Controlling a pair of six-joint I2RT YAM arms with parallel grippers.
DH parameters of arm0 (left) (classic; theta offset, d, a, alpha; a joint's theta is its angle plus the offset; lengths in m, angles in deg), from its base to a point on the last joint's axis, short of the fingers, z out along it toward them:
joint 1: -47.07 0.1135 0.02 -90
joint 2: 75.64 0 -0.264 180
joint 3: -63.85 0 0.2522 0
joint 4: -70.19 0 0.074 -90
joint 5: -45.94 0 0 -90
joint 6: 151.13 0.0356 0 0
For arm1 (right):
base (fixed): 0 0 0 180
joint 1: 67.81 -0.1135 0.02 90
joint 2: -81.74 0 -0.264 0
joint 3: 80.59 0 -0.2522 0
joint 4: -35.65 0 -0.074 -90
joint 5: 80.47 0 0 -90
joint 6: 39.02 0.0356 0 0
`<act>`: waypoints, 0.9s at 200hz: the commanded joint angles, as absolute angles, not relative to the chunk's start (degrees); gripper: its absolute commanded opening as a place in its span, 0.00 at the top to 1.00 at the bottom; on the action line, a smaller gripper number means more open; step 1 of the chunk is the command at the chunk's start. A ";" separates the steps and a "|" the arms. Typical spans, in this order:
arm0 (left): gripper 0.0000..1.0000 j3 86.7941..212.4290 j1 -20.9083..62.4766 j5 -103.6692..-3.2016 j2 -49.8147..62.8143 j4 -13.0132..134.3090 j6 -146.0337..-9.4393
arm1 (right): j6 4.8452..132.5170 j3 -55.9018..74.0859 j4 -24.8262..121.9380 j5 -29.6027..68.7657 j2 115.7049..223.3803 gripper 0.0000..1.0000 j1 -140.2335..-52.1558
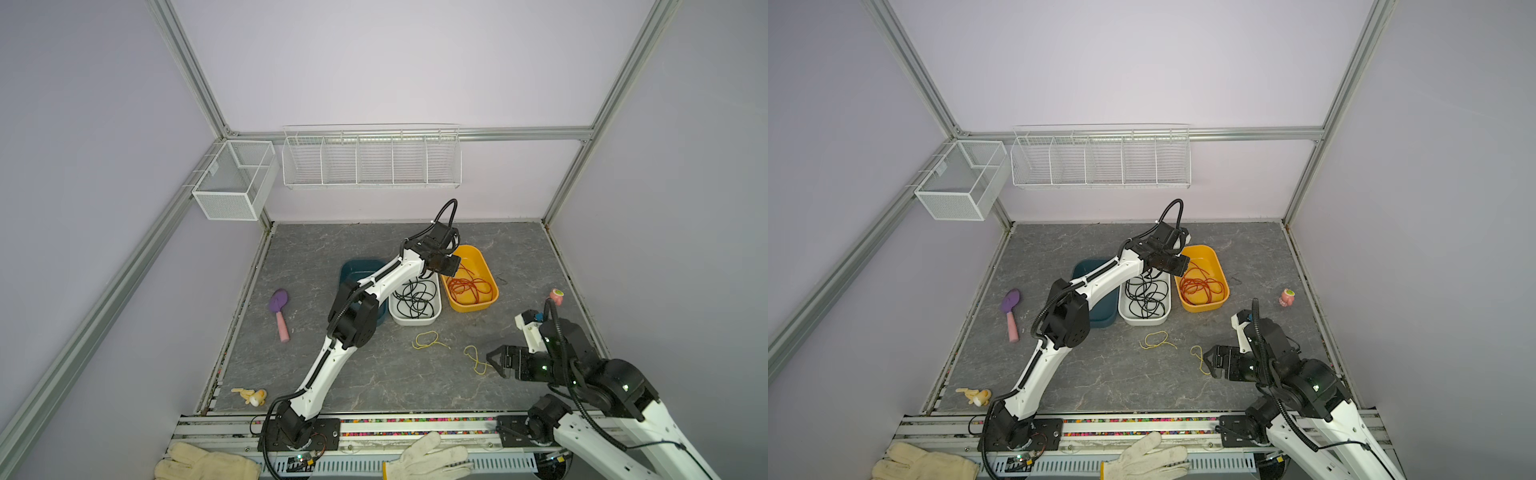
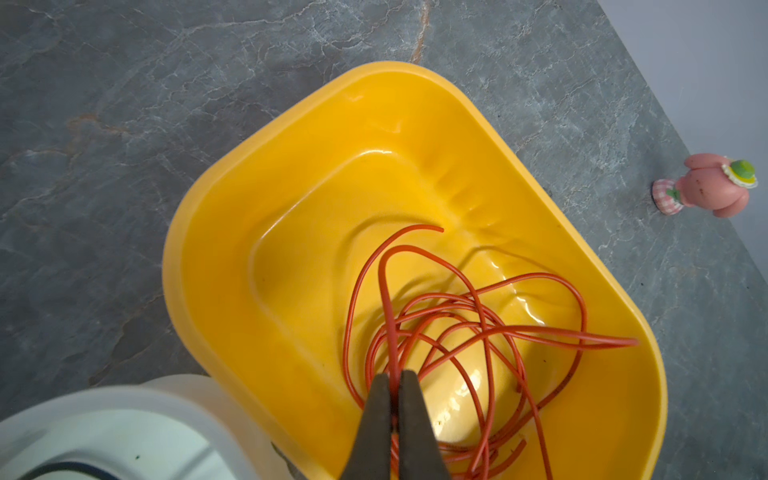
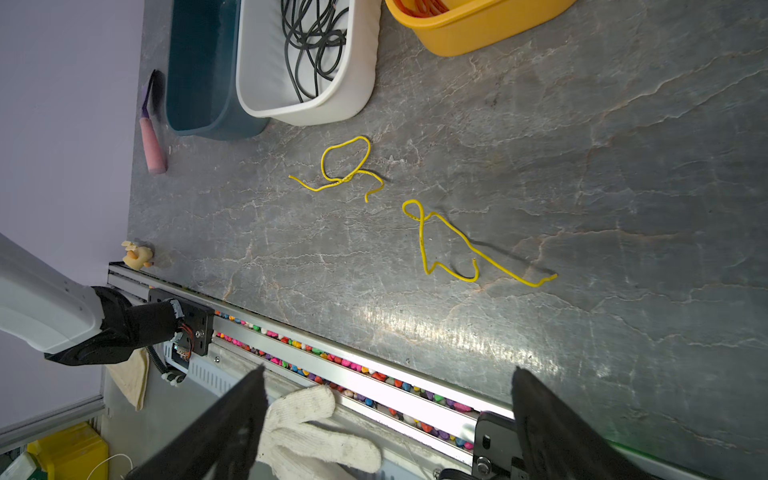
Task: Untangle the cables
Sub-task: 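Lower the red wire into the yellow tub and open the left gripper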
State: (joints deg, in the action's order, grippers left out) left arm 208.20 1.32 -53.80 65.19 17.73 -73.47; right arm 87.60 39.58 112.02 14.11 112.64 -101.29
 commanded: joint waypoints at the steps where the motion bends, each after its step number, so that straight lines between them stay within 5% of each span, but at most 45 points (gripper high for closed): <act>1: 1.00 211.07 1.64 -52.24 66.35 15.46 -72.29 | 86.54 40.29 113.23 15.15 113.27 0.07 -101.21; 65: 0.84 215.27 1.87 -52.41 68.06 12.23 -71.70 | 86.14 40.64 113.05 15.51 113.73 0.07 -101.32; 180: 0.38 219.03 2.36 -46.44 62.74 6.11 -66.30 | 86.38 41.28 113.40 15.42 113.62 0.07 -101.50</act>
State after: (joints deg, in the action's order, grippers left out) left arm 217.24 1.82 -49.28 66.35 9.88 -69.80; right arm 86.75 40.46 112.63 14.96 113.53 -101.29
